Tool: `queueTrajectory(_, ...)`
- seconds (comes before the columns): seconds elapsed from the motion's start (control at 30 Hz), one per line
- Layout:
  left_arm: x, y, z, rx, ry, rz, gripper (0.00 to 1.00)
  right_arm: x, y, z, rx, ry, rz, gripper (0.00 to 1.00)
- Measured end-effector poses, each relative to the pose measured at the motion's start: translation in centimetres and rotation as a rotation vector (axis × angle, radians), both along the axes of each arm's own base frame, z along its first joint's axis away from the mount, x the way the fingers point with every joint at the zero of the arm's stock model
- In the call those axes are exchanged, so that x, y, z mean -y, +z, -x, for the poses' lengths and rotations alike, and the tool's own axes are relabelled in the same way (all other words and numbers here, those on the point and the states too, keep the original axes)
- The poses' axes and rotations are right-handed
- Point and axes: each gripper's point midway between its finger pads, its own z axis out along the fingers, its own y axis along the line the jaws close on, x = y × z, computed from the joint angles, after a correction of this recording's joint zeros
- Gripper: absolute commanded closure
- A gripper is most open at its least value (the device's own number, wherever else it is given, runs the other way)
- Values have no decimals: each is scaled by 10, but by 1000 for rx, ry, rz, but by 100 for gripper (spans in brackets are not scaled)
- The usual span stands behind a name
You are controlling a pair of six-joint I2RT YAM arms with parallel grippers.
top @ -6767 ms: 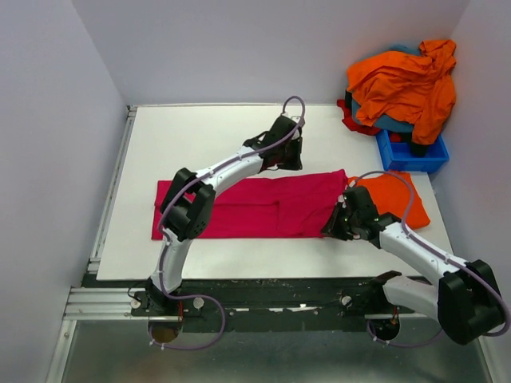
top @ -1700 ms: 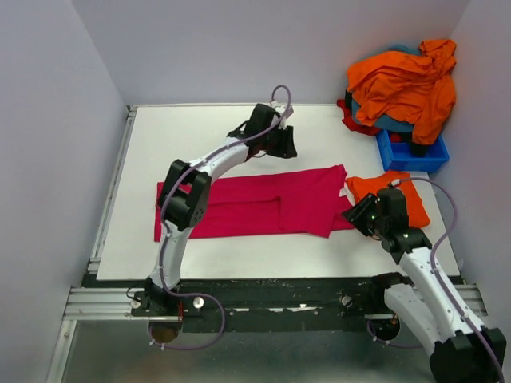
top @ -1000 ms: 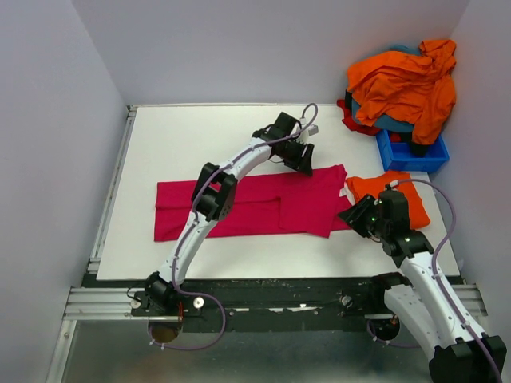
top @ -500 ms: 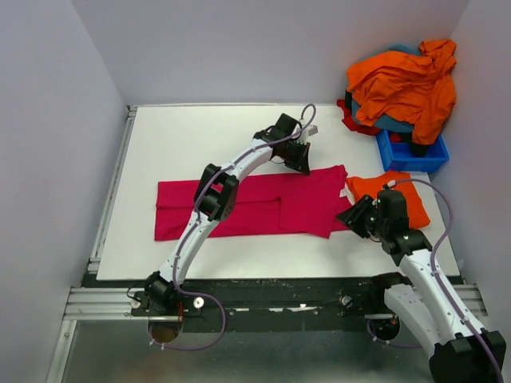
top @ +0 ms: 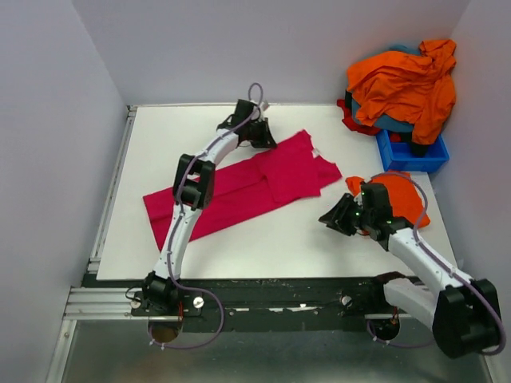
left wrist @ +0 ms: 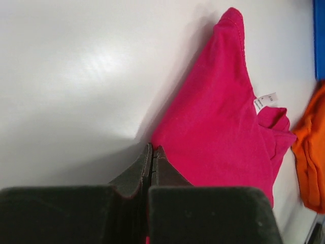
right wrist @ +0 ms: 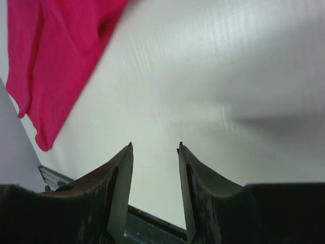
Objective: Fold and stack the t-shirts
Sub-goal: Rotate the tshirt 90 degrees
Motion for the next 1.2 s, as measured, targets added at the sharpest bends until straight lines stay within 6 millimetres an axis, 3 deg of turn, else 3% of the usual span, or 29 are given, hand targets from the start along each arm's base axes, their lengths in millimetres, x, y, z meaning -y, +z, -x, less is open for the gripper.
queueTrajectory(0.2,-130,3,-71,-9,326,11,100,-64,-15,1,-98,196,2,50)
queueTrajectory(0.37,-220,1,-92,-24,522,20,100,-148,-7,-16,-106,338,-16,50)
queueTrajectory(0.47,-252,1,-94,-28,590,22,100,-204,2,-19,-93,407,-34,50)
queueTrajectory(0.63,-279,1,-94,-23,643,35,100,-275,13,-9,-93,430,-75,50)
queueTrajectory(0.8,-291,1,-92,-17,672,57,100,-311,1,5,-133,386,-73,49)
queueTrajectory(1.0,-294,2,-94,-8,681,79,100,-336,-17,-11,-157,311,-41,49)
queueTrajectory(1.2,-294,1,-94,-8,681,87,100,-342,-36,-26,-169,253,6,49)
